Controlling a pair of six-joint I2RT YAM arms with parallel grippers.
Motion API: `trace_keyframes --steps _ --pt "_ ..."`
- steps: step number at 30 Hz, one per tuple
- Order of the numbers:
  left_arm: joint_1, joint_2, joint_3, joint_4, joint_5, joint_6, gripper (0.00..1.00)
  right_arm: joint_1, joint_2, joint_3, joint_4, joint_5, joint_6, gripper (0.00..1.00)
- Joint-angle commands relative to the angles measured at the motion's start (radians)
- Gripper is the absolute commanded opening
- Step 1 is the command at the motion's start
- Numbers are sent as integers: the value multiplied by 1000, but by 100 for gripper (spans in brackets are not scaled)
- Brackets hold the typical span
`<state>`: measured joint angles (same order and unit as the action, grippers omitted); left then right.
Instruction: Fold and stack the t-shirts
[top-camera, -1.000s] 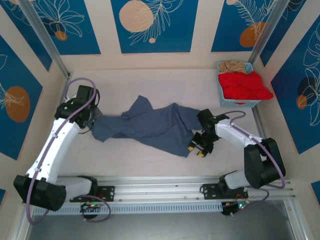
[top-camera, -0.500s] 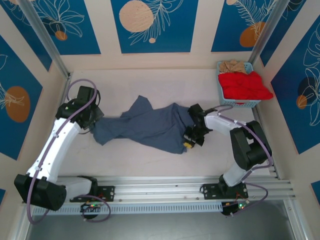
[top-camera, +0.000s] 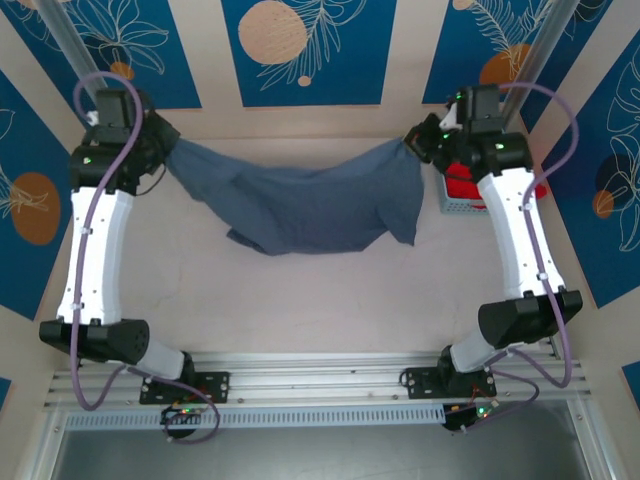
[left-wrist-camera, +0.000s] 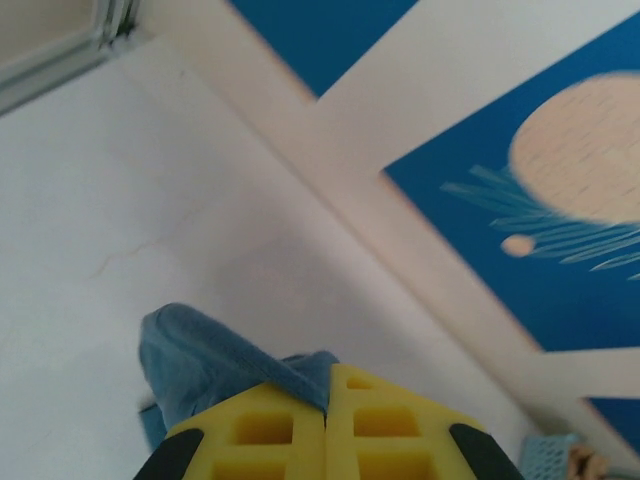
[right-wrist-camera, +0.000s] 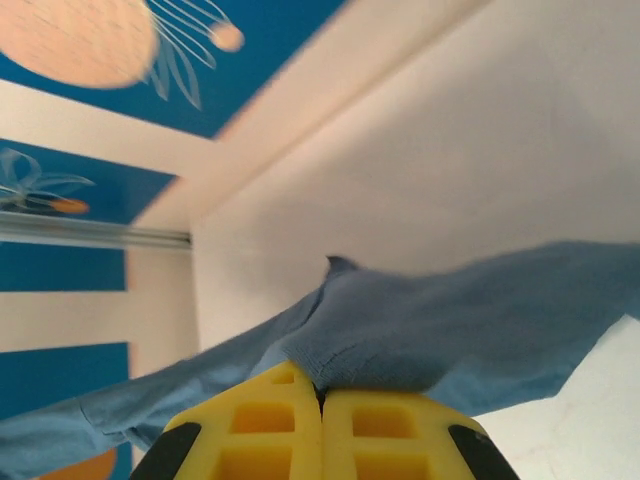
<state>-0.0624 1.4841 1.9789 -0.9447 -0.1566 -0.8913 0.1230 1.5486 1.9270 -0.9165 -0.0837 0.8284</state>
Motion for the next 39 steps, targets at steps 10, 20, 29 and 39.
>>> trace_keyframes --steps 10,20,29,39 --pt "43 -278 16 180 -65 -8 0 -116 -239 35 69 -134 32 0" --pt "44 -256 6 249 -99 -32 0 -154 -259 -40 225 -206 121 0" --pt "101 64 66 339 127 -42 0 -135 52 73 370 -294 131 0" --pt "170 321 610 307 320 -43 0 -183 377 611 313 -373 166 0"
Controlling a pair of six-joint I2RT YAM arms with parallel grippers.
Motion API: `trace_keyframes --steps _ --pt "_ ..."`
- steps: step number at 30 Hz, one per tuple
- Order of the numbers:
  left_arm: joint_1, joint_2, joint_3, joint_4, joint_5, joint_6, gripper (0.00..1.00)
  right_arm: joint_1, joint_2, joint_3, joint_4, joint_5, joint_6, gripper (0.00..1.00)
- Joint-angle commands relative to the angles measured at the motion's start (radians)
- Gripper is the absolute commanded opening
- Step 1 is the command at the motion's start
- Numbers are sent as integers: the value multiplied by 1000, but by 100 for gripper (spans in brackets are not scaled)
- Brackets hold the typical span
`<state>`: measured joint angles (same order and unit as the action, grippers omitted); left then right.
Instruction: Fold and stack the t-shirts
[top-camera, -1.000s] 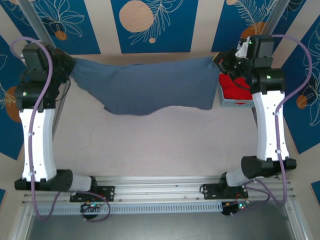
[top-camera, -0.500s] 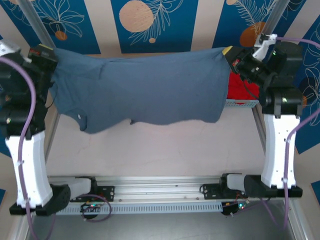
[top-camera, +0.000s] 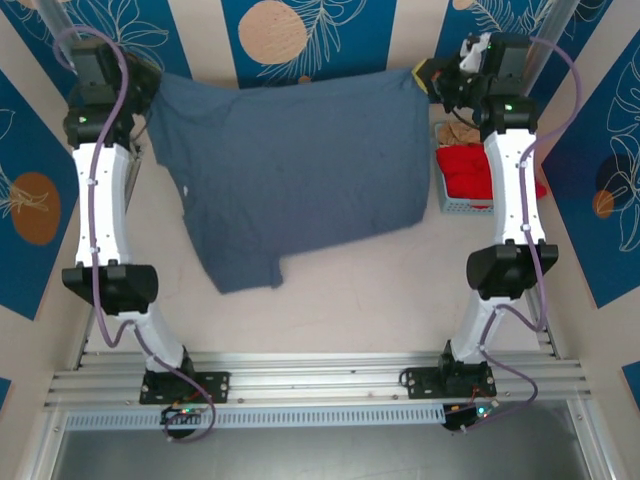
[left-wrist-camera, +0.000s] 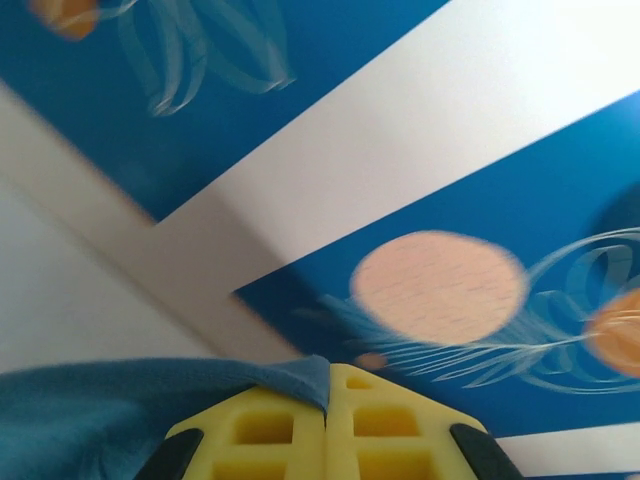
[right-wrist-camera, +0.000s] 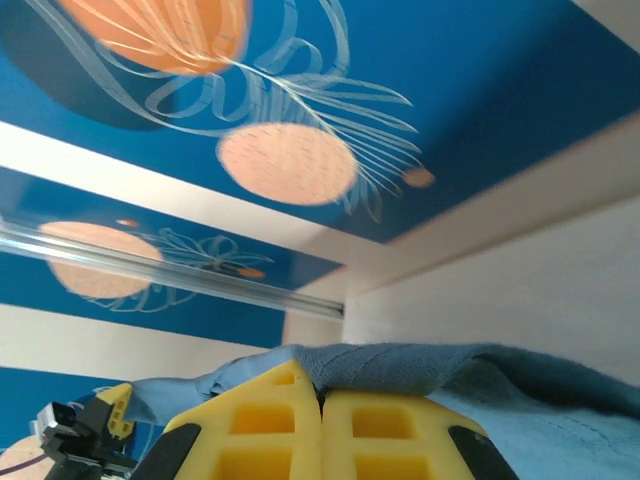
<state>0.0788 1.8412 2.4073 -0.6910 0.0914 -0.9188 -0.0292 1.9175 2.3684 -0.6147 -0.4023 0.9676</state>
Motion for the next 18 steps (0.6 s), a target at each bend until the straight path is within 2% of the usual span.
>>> trace_keyframes --steps 1,4,6,8,11,13,16,18 --pt "34 -27 241 47 76 -26 0 -43 35 246 -2 -64 41 0" --pt "39 -70 275 57 70 -47 0 -80 93 383 -17 -100 95 0" --pt "39 -127 243 13 66 -52 0 -97 89 381 -39 -129 107 0" --pt "35 -221 115 -37 60 -43 0 -94 61 326 -93 -146 62 0" --pt "30 -451 -321 -53 25 -86 0 -64 -39 85 -160 -135 -25 0" --pt "30 -619 -692 -22 26 -168 0 -41 -134 -184 -148 -107 -52 0" --pt "20 -790 -1142 32 99 -239 0 -9 -263 -606 -69 -20 -64 0" --pt "13 -846 -1362 64 160 -257 0 5 -295 -821 -21 16 -65 0"
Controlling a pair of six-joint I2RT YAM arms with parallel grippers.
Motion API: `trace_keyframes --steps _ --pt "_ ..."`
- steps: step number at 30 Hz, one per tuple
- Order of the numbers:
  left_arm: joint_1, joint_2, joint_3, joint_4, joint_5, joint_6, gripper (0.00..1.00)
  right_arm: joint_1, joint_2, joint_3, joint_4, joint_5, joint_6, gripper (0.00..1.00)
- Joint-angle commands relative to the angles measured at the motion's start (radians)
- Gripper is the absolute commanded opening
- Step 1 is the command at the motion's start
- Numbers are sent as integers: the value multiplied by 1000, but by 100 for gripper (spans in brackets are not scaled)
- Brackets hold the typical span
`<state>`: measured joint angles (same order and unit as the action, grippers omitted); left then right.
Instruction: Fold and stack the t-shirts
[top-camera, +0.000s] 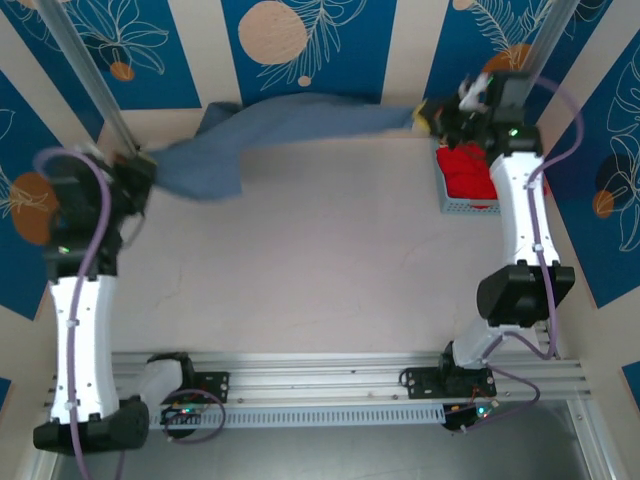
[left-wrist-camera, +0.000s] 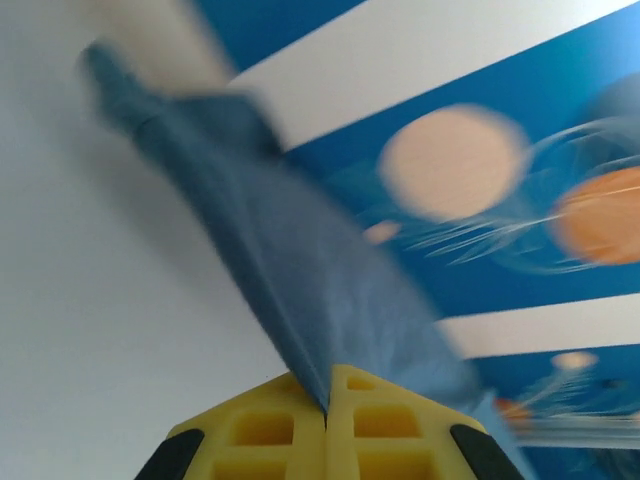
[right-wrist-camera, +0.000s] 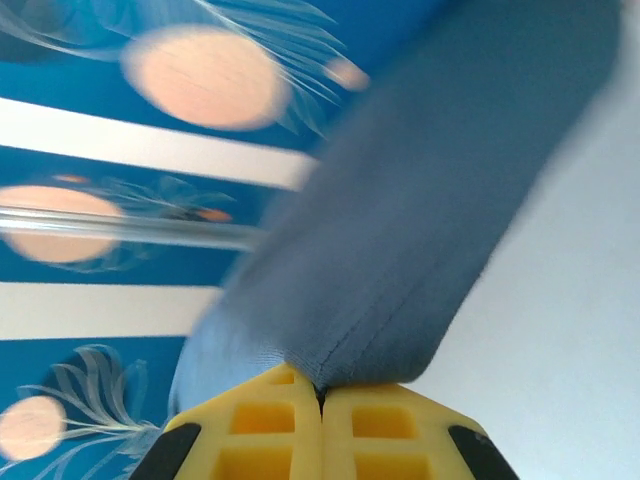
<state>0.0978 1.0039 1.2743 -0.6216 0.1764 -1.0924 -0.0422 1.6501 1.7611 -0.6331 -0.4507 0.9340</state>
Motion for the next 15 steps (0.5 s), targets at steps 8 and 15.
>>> trace_keyframes --steps 8,15 --pt "-67 66 -635 62 162 -26 0 85 176 -415 -74 132 -119 0" --pt "-73 12 -688 -1 177 -59 0 109 102 -502 -148 256 -113 0"
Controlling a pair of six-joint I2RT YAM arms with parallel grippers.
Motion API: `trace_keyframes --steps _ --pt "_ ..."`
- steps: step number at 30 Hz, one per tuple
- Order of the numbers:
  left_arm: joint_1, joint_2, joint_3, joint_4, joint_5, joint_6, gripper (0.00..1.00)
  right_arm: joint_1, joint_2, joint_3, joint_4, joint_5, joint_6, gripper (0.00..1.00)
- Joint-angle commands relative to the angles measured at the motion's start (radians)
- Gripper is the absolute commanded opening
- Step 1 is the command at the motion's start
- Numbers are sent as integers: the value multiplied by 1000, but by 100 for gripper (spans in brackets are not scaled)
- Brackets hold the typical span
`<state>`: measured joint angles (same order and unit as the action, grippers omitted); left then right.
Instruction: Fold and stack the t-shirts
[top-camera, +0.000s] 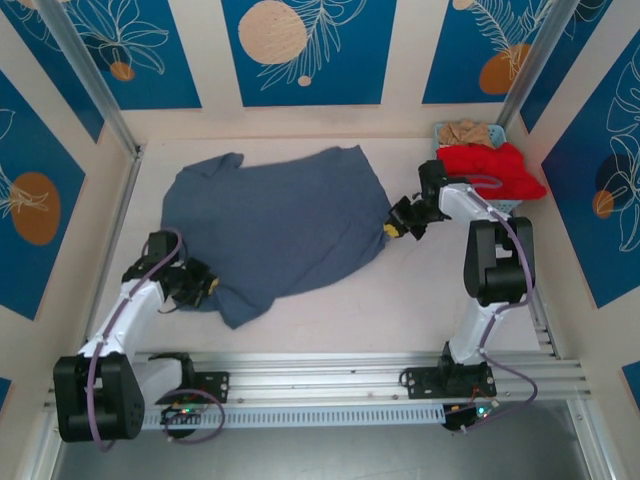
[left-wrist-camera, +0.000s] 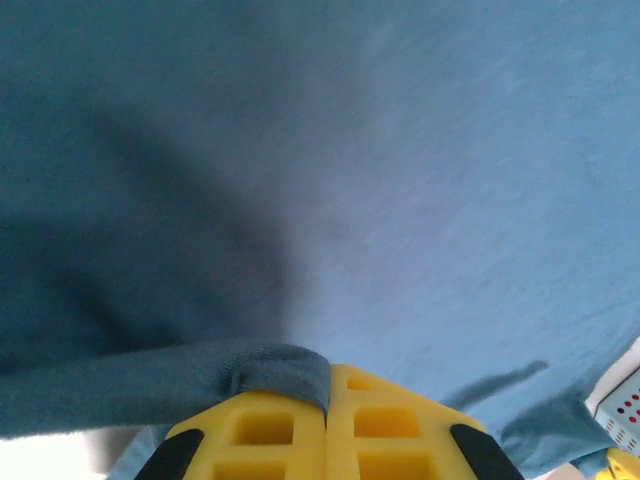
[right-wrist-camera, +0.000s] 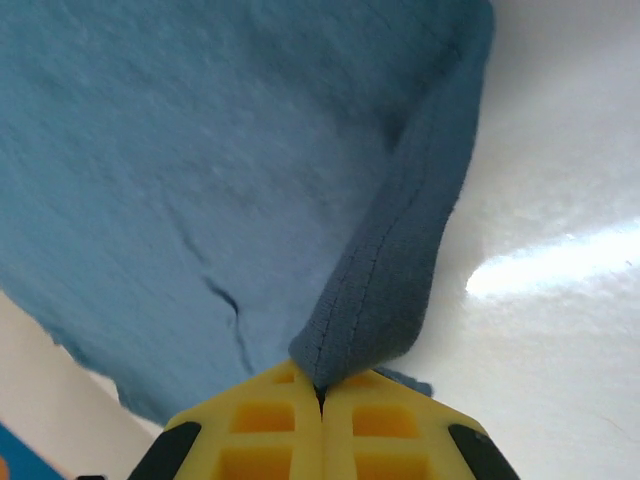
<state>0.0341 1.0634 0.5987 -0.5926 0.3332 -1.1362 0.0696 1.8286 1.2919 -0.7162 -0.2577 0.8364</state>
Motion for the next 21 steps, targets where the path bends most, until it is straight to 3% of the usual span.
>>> trace_keyframes --steps 1,15,21 --pt "-9 -71 -12 -49 18 -25 0 0 -105 -48 -77 84 -14 0" --pt "-41 -199 -35 -210 45 -96 0 -30 -314 -155 -233 293 -30 0" --pt "-94 -204 -85 -171 32 -134 0 -24 -343 -248 -265 331 -9 0"
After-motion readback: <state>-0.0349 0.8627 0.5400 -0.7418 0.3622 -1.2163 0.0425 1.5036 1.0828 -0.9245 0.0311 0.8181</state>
